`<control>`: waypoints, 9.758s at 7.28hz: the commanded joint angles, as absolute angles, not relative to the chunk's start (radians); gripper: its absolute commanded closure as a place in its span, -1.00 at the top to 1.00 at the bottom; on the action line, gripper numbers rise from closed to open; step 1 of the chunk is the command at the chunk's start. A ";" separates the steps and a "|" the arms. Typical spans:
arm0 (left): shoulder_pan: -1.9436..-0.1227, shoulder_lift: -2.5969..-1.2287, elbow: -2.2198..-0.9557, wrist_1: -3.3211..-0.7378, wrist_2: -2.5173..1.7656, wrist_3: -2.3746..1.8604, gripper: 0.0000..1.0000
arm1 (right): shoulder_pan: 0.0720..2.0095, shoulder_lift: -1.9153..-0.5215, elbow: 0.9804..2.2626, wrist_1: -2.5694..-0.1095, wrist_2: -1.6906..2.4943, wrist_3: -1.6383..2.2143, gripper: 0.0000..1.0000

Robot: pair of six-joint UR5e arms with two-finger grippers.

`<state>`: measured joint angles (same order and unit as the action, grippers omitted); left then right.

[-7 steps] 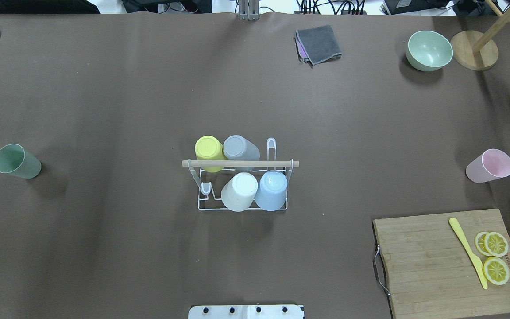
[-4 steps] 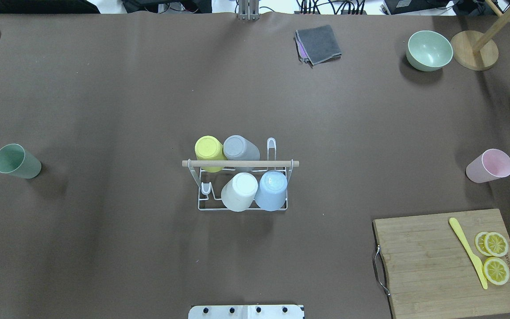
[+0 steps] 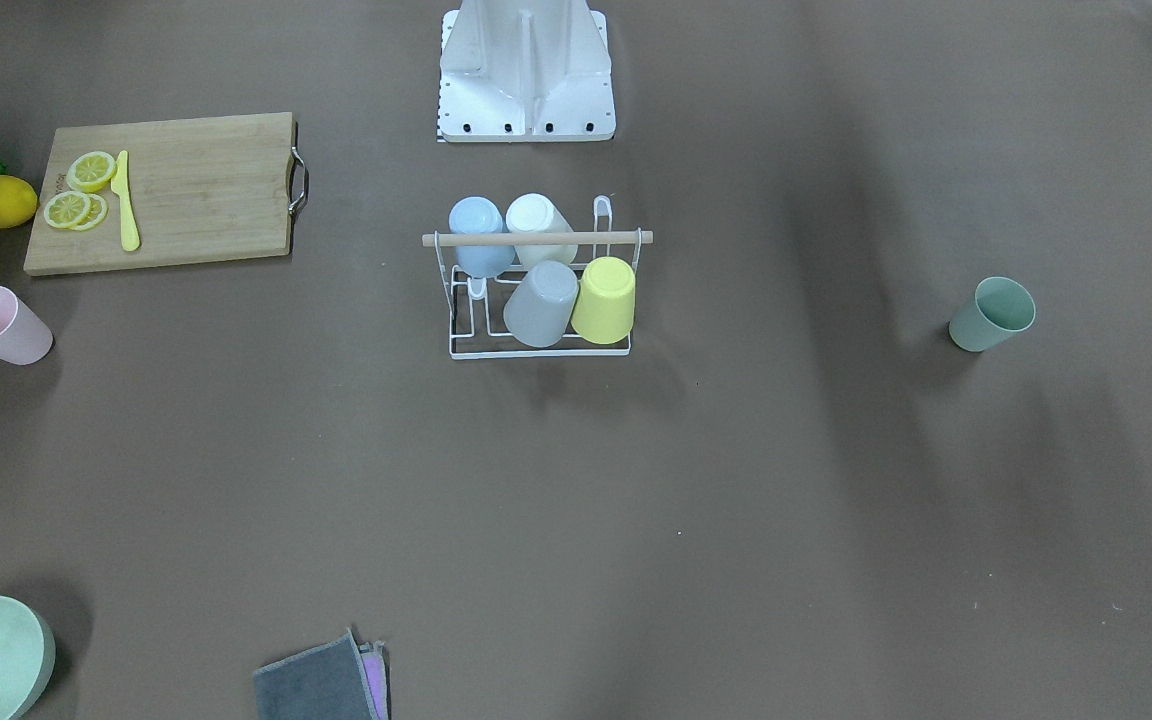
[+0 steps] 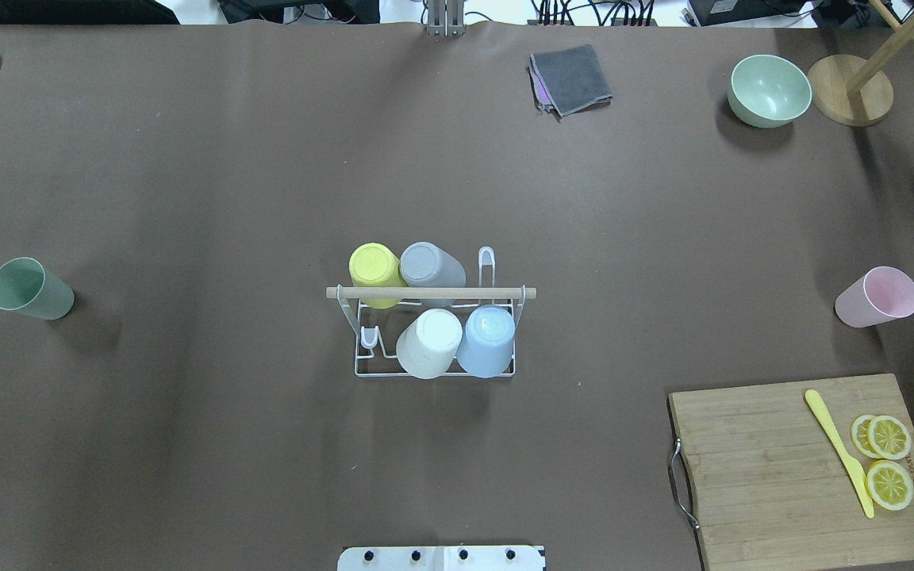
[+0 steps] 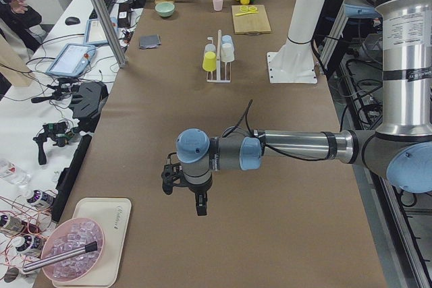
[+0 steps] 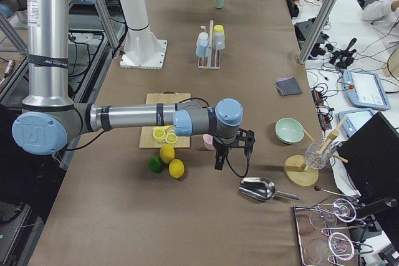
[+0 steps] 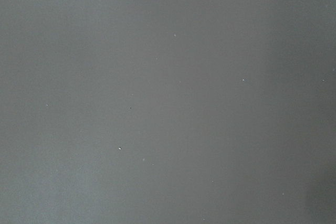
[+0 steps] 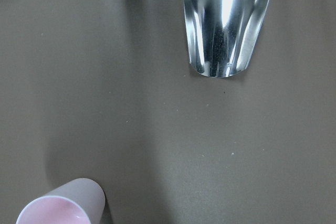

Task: Place cup on cup holder

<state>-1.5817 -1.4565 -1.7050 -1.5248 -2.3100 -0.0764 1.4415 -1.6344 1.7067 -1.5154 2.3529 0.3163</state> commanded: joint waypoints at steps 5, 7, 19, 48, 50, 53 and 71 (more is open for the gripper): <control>-1.575 -1.459 -1.704 -1.513 -2.315 -0.078 0.96 | 1.347 -1.439 1.703 -1.846 2.364 0.318 0.91; -1.566 -1.492 -1.692 -1.497 -2.312 -0.078 0.96 | 1.296 -1.390 1.677 -1.906 2.365 0.308 0.91; -1.200 -2.144 -1.309 -0.953 -2.309 0.097 0.95 | 1.200 -1.144 1.287 -1.997 2.408 -0.038 0.92; -1.025 -2.194 -0.951 -0.841 -2.410 0.281 -0.15 | 1.074 -1.118 1.134 -2.281 2.368 -0.209 -0.30; -1.026 -2.194 -0.953 -0.789 -2.410 0.360 -0.83 | 1.147 -1.109 1.160 -2.283 2.381 -0.289 -0.30; -1.049 -2.194 -1.067 -0.568 -2.410 0.416 -1.00 | 1.199 -1.120 1.283 -2.287 2.483 -0.328 -0.30; -1.269 -2.151 -1.480 -0.661 -2.186 0.362 -1.00 | 1.189 -1.229 1.502 -1.919 3.820 -0.788 -0.61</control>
<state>-1.2672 -2.1540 -1.4723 -0.6561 -2.1859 0.3651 1.1894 -1.2068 1.5018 -1.9745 3.7230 -0.7246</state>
